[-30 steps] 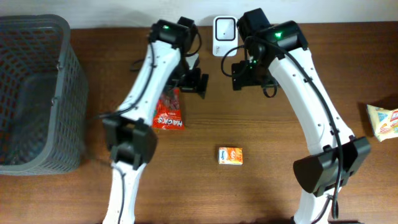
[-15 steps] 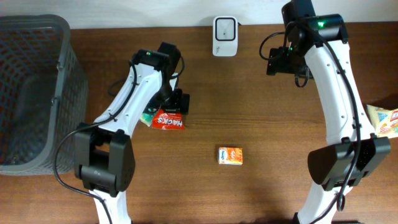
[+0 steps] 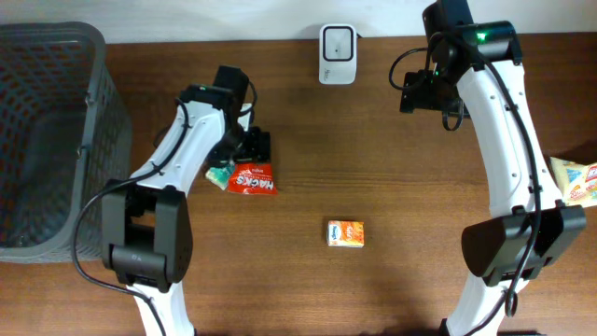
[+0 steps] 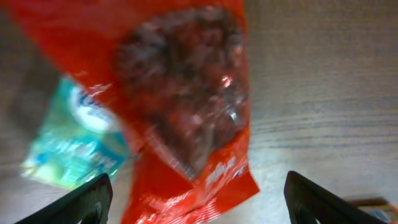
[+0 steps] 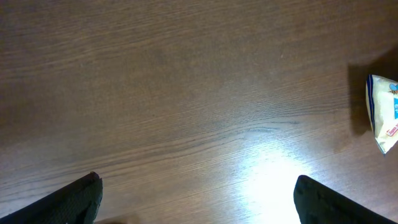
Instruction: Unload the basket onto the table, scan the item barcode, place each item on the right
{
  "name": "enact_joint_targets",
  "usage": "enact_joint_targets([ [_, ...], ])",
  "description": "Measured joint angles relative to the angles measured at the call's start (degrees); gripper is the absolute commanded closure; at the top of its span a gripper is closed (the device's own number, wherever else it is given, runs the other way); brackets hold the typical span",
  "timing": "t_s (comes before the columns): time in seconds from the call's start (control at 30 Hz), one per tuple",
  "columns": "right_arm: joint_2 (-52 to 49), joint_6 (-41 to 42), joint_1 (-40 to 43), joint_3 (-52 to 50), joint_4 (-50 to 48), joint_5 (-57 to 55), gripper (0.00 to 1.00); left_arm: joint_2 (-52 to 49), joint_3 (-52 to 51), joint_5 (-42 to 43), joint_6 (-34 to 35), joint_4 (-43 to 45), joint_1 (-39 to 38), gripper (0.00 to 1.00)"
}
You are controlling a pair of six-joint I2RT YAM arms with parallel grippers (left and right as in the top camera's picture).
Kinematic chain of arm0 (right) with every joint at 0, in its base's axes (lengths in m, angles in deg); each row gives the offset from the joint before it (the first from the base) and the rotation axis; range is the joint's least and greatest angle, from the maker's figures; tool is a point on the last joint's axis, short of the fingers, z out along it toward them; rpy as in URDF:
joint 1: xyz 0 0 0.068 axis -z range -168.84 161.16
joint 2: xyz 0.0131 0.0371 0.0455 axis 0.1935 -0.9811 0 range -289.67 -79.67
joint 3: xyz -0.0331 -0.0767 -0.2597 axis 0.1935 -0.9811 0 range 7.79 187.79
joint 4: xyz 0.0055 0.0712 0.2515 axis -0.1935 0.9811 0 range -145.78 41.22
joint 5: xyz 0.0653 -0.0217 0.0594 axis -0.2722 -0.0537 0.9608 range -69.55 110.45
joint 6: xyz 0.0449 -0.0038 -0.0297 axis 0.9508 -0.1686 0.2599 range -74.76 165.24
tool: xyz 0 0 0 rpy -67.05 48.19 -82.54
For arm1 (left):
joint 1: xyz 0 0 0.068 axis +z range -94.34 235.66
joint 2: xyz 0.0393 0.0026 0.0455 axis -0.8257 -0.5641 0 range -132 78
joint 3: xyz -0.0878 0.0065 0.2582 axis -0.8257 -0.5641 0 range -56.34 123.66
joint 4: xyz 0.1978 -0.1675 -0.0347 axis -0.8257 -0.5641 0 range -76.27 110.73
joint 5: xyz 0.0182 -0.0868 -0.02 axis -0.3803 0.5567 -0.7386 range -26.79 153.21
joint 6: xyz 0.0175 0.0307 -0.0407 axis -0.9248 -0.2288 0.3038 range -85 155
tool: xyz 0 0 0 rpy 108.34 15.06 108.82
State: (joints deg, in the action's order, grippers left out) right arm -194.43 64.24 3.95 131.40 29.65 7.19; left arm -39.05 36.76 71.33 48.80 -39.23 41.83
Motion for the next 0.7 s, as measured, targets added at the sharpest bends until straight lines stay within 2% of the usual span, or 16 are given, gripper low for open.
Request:
enact_joint_targets([
  [0.1,0.0,0.02,0.0,0.0,0.0,0.0,0.02,0.0,-3.08,0.83,0.35,3.19,-0.39,0.28],
  [0.13,0.0,0.02,0.0,0.0,0.0,-0.02,0.02,0.0,-4.07,0.94,0.17,4.22,-0.39,0.35],
  [0.17,0.0,0.02,0.0,0.0,0.0,-0.02,0.02,0.0,-4.57,1.07,0.24,4.66,-0.39,0.46],
  [0.23,0.0,0.04,0.0,0.0,0.0,-0.02,0.02,0.0,-5.05,1.14,0.26,5.01,-0.39,0.63],
  [0.33,0.0,0.02,0.0,0.0,0.0,-0.02,0.02,0.0,-5.05,1.36,0.35,5.38,-0.39,0.86],
  [0.4,0.0,0.02,0.0,0.0,0.0,-0.02,0.02,0.0,-5.05,1.55,0.61,5.4,-0.39,0.98],
  [0.7,0.0,0.02,0.0,0.0,0.0,-0.02,0.01,0.0,-5.01,1.57,0.55,5.09,-0.39,1.0],
])
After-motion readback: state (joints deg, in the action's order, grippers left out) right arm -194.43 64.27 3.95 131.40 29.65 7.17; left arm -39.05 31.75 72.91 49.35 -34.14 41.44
